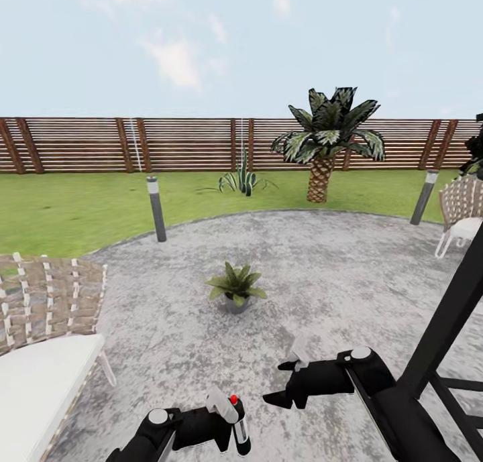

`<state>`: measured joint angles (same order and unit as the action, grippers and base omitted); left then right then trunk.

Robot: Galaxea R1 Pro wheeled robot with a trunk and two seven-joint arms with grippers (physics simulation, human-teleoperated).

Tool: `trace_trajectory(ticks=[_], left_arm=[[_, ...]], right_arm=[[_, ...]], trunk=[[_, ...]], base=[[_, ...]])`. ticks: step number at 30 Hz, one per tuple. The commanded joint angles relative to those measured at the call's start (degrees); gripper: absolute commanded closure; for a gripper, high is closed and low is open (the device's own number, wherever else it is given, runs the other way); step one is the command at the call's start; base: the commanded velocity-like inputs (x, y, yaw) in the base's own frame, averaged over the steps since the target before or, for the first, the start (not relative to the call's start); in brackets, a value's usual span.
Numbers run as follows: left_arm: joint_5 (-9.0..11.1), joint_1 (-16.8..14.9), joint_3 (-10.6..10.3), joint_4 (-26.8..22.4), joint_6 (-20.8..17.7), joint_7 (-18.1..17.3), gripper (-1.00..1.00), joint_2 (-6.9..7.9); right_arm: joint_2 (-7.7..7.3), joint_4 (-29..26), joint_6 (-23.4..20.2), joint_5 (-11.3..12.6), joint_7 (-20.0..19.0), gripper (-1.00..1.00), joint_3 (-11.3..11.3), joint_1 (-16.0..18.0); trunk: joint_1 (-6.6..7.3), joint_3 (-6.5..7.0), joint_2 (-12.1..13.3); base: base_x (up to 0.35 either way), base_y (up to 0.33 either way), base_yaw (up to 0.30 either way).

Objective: Pick up the pesticide atomizer in the garden and spray insectifuge to fully cover both potted plants in the garden.

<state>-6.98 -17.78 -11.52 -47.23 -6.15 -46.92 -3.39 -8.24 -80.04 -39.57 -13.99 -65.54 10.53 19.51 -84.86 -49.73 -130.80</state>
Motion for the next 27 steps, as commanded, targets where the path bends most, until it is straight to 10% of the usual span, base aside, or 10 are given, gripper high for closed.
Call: trace_trajectory(ticks=[1,20,27], left_arm=[[0.0,-0.1,0.0,0.1,0.0,0.0,1.0,-0.05],[0.1,-1.0,-0.1,1.7,2.3,-0.3,1.0,-0.18],[0.5,-0.9,-6.5,4.5,7.3,0.2,1.0,-0.19]], right_arm=[[-0.01,0.0,0.0,0.0,-1.5,-1.0,0.1,0.0],[0.32,0.8,-0.8,-0.6,-3.9,-1.0,0.6,0.0],[0.32,1.4,-0.7,-1.0,-3.8,-1.0,0.7,0.0]], trunk=[[0.0,0.0,0.0],[0.0,0.0,0.0],[0.0,0.0,0.0]], base=[[0.319,0.0,0.0],[0.304,0.006,0.0],[0.02,0.005,0.0]])
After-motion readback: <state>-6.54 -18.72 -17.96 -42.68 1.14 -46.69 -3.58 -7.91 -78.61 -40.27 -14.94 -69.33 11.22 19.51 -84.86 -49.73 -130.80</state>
